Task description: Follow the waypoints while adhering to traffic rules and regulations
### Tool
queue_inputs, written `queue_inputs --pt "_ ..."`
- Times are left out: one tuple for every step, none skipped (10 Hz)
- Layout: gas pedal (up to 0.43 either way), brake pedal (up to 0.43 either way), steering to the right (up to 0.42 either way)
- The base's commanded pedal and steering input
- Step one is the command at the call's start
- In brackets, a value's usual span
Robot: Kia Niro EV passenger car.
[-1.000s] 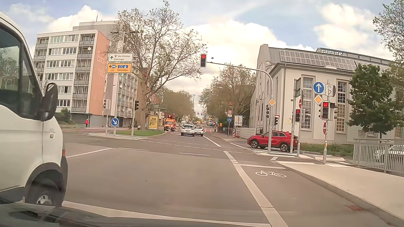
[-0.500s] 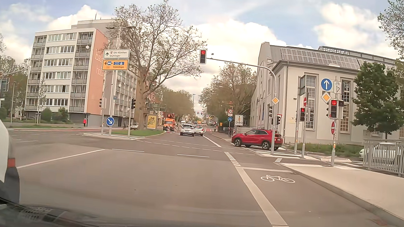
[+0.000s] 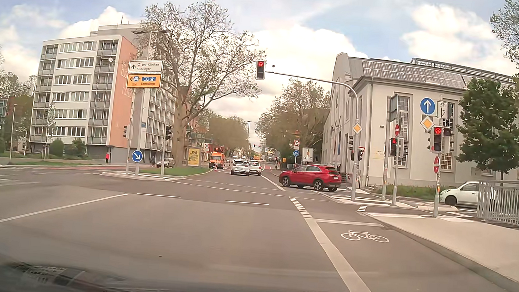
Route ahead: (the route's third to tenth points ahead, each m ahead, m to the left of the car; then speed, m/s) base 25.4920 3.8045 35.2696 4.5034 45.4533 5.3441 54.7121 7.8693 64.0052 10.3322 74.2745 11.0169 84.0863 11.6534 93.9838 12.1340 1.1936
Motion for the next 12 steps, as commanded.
queue_inputs --pt "0.000 0.195 0.000" --pt "0.000 0.195 -0.001" --pt "0.000 0.195 0.000" --pt "0.000 0.195 0.000" --pt "0.000 0.195 0.000" --pt "0.000 0.195 -0.001" --pt "0.000 0.195 0.000" --pt "0.000 0.195 -0.001" --pt "0.000 0.195 -0.001" --pt "0.000 0.195 -0.001" --pt "0.000 0.195 -0.001" --pt "0.000 0.189 0.000"
